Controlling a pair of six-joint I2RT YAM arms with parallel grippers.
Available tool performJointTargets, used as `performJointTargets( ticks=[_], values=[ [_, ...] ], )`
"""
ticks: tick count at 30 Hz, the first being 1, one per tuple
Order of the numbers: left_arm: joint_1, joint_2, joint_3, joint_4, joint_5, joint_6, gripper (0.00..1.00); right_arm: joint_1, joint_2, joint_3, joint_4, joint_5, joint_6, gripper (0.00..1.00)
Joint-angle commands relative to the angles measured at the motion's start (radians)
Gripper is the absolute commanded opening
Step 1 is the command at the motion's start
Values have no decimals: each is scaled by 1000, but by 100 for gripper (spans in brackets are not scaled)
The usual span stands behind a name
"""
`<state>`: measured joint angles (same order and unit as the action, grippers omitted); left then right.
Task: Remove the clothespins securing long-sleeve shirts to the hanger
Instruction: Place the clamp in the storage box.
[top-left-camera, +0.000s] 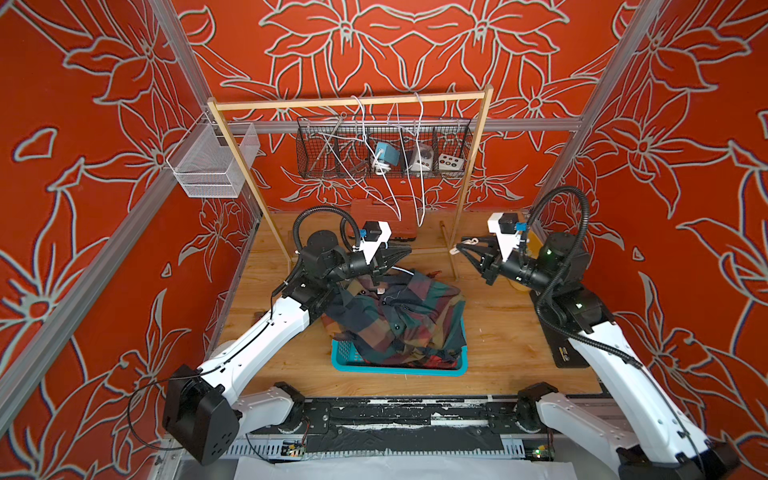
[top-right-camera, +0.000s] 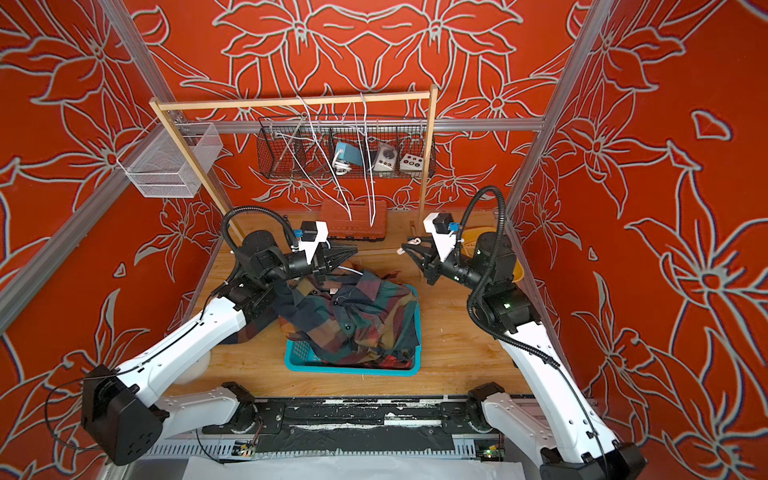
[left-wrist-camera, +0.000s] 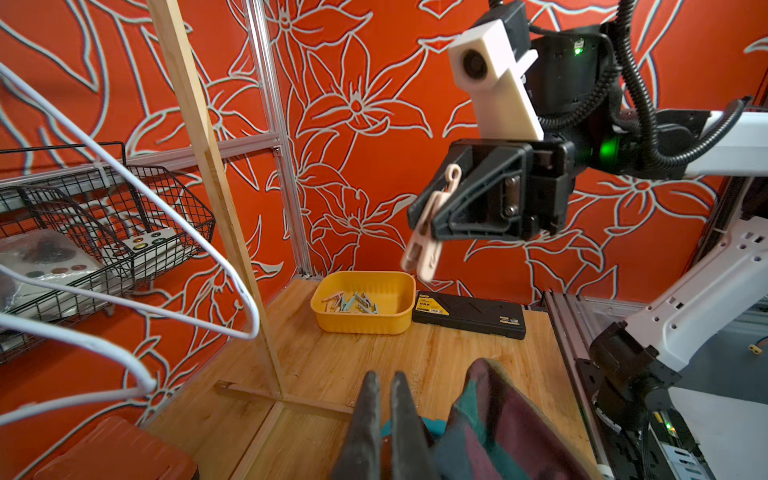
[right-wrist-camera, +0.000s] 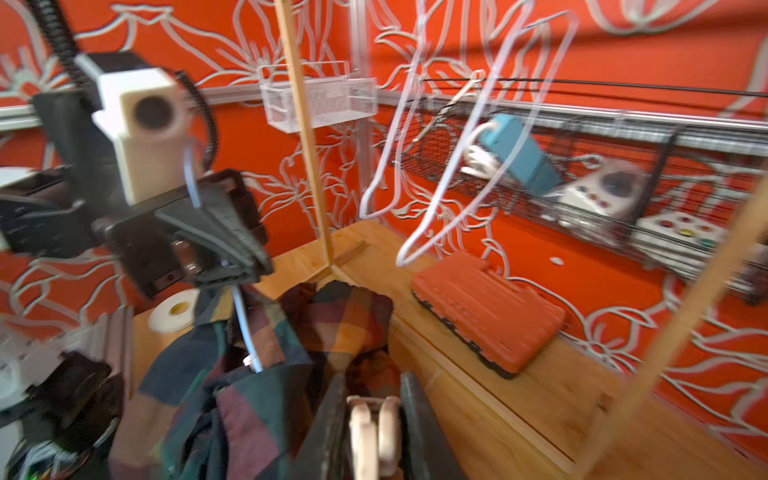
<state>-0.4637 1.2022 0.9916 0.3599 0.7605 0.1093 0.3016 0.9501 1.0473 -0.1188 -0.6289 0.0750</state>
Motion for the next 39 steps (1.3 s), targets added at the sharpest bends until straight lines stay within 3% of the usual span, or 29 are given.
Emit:
performJointTargets(
  ticks=[1,7,17,21,24,25,28,29,35,39],
  values=[
    [5,0,12,8,0,15,0,-104,43,-20,-98,131,142,0],
    [5,-9,13,5,-21,13,0,-318,100,-127,-25,186,323,0],
    [6,-10,15,-4,-33,15,0,-490,306,-184,143,399,414,0],
    [5,-5,15,6,-34,10,0,-511,434,-167,225,506,450,0],
    [4,1,18,-2,-37,10,0,-522,572,-76,201,474,450,0],
    [4,-1,17,-3,-39,11,0,-522,611,-48,192,465,451,9],
    [2,-3,16,-5,-43,12,0,-522,675,-12,198,457,459,48],
    [1,-5,16,-7,-46,13,0,-522,684,1,192,454,455,53],
    [-1,0,18,-9,-47,15,0,-521,611,-13,193,471,447,58],
    [-1,8,19,-7,-48,16,0,-505,444,-118,287,300,460,57]
  ],
)
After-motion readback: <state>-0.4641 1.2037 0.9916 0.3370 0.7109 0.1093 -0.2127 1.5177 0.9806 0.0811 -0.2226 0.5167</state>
